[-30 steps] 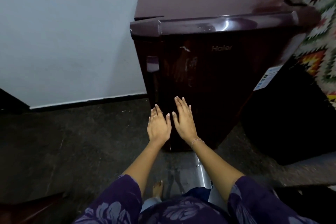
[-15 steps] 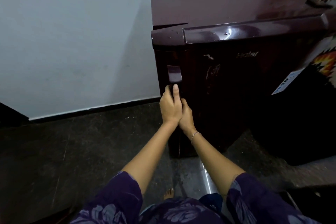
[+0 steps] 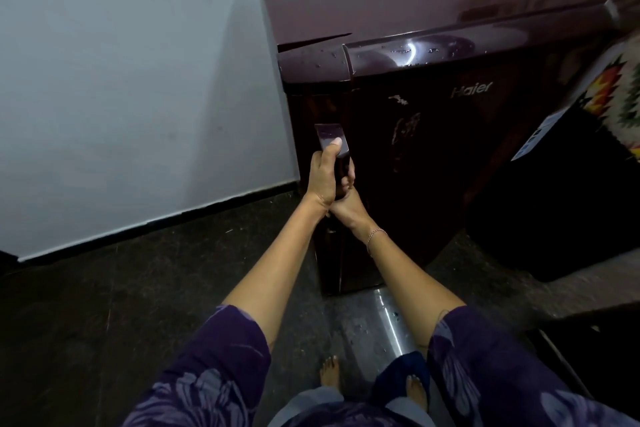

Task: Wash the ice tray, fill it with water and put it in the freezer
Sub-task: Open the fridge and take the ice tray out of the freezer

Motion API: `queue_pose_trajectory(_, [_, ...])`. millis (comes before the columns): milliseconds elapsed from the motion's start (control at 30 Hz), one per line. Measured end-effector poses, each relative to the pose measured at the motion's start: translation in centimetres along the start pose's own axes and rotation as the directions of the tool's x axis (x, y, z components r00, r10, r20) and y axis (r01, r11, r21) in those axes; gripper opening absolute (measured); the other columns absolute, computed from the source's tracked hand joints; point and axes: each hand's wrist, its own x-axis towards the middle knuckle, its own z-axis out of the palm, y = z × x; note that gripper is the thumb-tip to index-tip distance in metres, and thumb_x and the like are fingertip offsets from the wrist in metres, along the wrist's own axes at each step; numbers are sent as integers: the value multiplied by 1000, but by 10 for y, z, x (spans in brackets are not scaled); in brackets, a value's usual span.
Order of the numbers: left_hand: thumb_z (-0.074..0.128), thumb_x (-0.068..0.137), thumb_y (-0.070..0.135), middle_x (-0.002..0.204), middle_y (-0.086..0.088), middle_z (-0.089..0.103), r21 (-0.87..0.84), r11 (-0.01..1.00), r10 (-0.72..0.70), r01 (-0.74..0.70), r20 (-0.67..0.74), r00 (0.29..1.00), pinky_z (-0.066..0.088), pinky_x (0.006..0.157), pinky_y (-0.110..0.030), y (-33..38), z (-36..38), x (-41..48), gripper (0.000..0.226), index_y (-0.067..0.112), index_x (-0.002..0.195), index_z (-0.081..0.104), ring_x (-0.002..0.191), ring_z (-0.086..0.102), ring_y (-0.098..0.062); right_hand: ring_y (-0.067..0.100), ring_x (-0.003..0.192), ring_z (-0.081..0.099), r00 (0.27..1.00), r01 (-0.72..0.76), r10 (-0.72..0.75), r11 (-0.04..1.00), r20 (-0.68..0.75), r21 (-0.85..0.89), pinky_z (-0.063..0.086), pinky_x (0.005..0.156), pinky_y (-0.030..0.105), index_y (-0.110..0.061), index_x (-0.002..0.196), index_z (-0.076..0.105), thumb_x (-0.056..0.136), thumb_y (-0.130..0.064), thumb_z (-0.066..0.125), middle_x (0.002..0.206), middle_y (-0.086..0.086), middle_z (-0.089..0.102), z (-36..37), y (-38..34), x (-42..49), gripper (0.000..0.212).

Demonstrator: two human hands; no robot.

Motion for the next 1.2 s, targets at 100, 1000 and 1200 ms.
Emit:
queue_pose_trajectory(100, [43, 74, 62, 41, -3, 43, -7, 1000, -3, 3, -7, 1000, 32, 38, -19, 1, 1, -2, 60, 7, 50, 51, 30, 36, -9, 21, 56, 52, 1000, -4, 4, 1000, -30, 13, 45, 51, 22, 3, 77, 57, 82, 9, 57, 63, 14, 53, 2, 1, -1, 8])
queue_pose_trajectory(1000, [53, 82, 64, 104, 5, 50, 278, 897, -103, 345, -626, 773, 43, 76, -29, 17, 120, -162, 51, 19, 102, 44, 106, 52, -17, 0, 48, 49, 983, 28, -24, 999, -183, 19, 38, 50, 20, -12, 73, 54, 90, -12, 55, 60, -5, 53, -49, 37, -161, 18])
queue_pose_trajectory(1200, [75, 67, 57, 146, -9, 25, 447, 880, 182, 159, -627, 757, 35, 108, -41, 21, 127, -185, 95, 12, 135, 25, 133, 27, -26, 9, 85, 65, 972, 55, -63, 998, -227, -43, 52, 70, 21, -6, 118, 51, 79, -32, 69, 94, -1, 67, -66, 48, -192, 51])
